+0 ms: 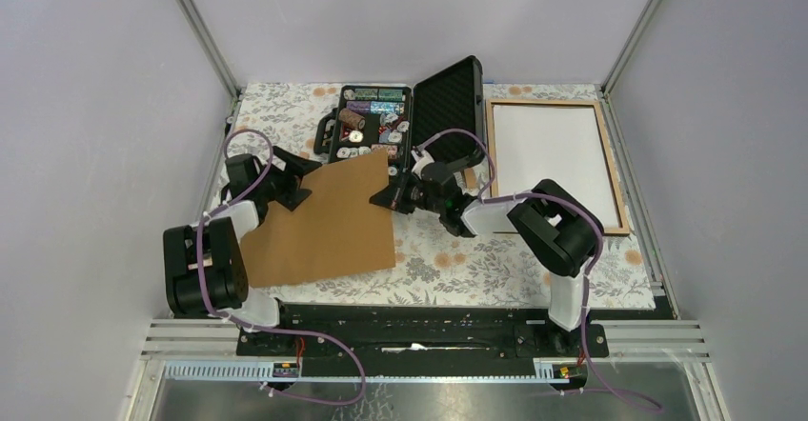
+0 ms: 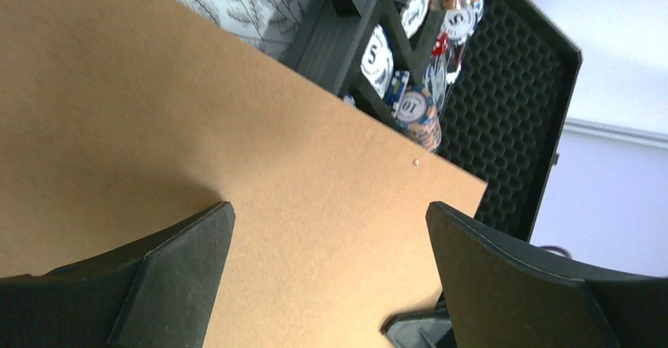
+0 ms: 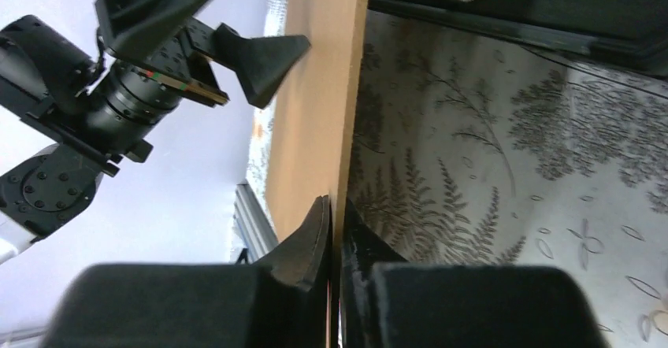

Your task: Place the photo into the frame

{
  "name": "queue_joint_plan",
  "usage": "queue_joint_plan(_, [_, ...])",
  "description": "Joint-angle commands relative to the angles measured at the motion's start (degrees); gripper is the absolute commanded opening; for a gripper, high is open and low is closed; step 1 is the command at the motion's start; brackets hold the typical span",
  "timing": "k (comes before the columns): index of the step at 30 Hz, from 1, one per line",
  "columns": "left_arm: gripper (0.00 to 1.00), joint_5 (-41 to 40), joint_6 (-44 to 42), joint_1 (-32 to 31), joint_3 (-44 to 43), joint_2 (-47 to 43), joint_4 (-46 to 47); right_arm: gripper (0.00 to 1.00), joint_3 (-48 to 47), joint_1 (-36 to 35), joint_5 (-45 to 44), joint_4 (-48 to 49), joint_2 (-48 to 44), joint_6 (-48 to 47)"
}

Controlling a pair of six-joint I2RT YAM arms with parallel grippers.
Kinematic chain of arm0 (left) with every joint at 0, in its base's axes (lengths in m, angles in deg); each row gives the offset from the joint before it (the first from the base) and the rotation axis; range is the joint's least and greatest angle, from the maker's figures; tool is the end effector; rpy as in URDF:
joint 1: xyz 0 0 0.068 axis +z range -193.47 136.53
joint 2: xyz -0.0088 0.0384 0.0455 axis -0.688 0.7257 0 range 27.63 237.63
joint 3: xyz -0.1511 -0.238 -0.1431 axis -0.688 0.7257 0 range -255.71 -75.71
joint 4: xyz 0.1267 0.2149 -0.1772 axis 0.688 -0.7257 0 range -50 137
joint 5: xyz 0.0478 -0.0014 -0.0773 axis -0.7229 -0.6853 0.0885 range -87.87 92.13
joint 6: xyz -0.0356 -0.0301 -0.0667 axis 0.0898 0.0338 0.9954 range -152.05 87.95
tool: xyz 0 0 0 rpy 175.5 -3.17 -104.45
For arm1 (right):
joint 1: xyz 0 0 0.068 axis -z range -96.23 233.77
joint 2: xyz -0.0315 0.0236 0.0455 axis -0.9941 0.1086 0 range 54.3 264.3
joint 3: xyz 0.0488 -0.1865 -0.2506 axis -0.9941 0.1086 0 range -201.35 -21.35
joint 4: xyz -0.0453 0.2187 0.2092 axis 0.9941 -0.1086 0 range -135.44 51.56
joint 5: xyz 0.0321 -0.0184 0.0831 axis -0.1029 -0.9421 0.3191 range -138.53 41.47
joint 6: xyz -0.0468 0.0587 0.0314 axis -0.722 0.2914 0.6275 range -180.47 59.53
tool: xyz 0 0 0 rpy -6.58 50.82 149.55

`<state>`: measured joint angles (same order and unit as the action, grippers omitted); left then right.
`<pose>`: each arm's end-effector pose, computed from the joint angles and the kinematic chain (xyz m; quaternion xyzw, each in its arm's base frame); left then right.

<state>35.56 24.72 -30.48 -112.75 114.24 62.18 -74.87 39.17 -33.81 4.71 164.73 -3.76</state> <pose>0.3465 0.0401 0.1631 -0.3744 0.7717 -0.4026 0.3198 0.3262 0.3468 0.1569 0.0037 0.7842 0.5373 0.3102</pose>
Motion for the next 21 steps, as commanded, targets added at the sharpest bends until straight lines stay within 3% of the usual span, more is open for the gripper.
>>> queue_joint_plan(1, [0.98,1.2,-6.5,-2.1,-5.5,-7.3,-12.6,0.0,-4.0,-0.1,4.3,3.5,-3.4,-4.3])
queue_joint_plan(8, [0.99,-7.0,-18.3,-6.1,-24.2,-23.5,-30.3,0.0,-17.4,1.3,7.0,-22.1,-19.2,-21.5])
queue_joint_plan(14, [0.99,-13.2,-22.0,-8.7,-31.9,-30.5,-34.9,0.0,-31.7,2.5,4.8,-42.4,-30.8,-46.3])
queue_joint_plan(21, [0.99,-19.9,-27.9,-17.2,-35.3,-30.8,-37.4,0.0,-46.3,3.2,-17.4,-56.4,-38.6,-70.9])
